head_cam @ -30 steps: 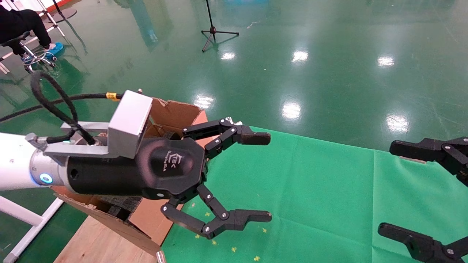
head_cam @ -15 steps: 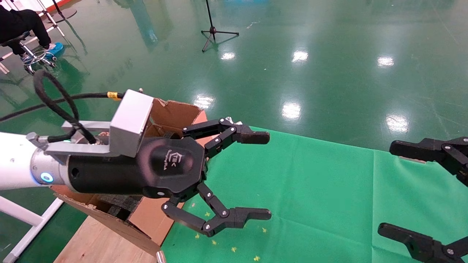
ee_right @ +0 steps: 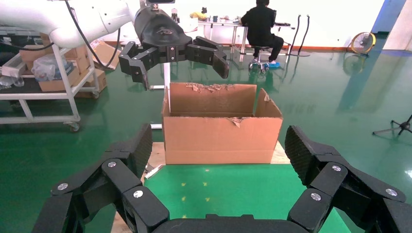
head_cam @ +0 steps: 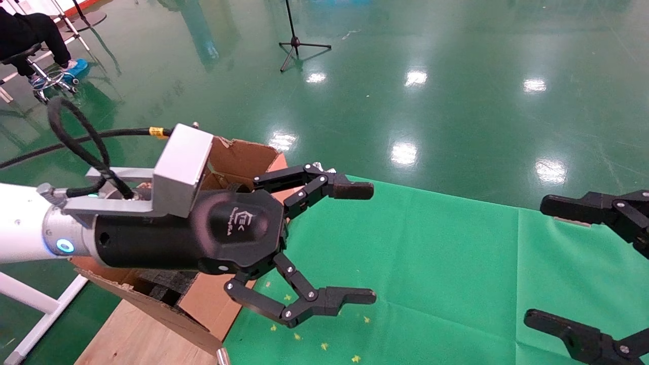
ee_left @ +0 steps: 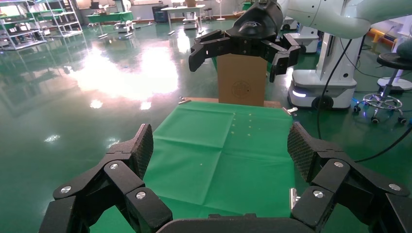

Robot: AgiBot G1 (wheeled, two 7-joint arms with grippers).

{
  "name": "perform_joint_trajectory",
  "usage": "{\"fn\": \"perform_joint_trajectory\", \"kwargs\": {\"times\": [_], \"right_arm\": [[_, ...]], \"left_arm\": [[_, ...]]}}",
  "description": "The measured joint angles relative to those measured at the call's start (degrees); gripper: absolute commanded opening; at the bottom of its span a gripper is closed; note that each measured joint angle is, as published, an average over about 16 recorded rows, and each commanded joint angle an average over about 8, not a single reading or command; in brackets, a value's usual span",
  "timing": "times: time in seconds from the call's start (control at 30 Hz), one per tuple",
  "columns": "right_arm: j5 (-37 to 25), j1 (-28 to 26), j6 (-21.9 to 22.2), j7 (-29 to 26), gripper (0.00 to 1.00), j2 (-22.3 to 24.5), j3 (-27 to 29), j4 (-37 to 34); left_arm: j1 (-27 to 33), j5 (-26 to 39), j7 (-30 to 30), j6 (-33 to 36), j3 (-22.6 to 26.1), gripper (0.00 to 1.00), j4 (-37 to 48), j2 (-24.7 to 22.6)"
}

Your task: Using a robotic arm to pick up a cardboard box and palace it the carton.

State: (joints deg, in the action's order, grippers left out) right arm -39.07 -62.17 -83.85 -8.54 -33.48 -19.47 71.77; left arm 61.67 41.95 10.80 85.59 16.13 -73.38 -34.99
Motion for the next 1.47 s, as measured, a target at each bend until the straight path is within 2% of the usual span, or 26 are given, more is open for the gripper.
{"fn": "perform_joint_trajectory", "kwargs": {"times": [1.47], "right_arm": [[0.0,0.0,0.0,0.0,1.0,0.0,0.0,0.0]], "left_arm": [[0.0,0.1,0.0,0.0,0.0,1.0,0.1,0.0]]}}
